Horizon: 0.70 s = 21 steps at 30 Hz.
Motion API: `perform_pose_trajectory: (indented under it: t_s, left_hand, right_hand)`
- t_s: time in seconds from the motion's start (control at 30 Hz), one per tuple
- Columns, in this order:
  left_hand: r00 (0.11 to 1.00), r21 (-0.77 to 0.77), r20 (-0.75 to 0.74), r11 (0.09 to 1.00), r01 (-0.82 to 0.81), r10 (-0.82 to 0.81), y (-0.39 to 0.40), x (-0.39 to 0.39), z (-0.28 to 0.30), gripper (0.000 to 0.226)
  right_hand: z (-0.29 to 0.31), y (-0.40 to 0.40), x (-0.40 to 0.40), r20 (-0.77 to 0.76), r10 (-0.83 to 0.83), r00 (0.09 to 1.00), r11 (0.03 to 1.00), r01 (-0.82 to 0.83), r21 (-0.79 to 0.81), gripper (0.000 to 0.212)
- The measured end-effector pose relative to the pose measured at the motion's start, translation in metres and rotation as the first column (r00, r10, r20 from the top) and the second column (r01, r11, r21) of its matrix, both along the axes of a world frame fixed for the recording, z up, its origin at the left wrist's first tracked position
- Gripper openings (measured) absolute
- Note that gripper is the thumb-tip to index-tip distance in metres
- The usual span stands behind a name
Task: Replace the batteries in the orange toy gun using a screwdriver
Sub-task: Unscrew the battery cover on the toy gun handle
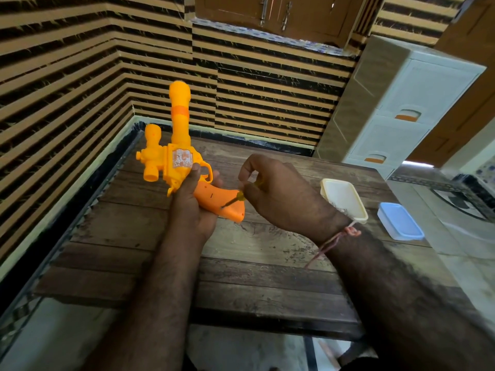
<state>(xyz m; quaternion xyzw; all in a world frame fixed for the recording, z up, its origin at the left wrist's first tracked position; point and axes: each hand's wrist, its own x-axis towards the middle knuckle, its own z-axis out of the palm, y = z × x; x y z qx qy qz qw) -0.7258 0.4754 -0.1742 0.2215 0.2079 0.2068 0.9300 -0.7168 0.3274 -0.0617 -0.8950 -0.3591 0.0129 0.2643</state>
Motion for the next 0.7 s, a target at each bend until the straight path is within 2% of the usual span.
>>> perform_pose_trajectory:
  t_s: [0.13,0.43,0.7]
  left_hand:
    - [1.0,-0.017,0.006,1.0,-0.012,0.012,-0.001,0.0,0.004,0.048]
    - [1.0,-0.052,0.021,0.999,-0.013,0.014,0.0,0.002,0.002,0.053]
    - [1.0,-0.037,0.003,0.999,-0.015,0.015,-0.004,0.0,0.007,0.042]
  right_hand:
    - [-0.001,-0.005,-0.001,-0.007,0.005,1.0,1.0,-0.005,-0.011,0.019]
    - [-0.007,-0.018,-0.001,-0.058,-0.079,0.995,0.983,0.087,0.162,0.01]
    - [-0.012,-0.015,-0.003,-0.056,-0.063,0.996,0.993,0.068,0.1,0.002]
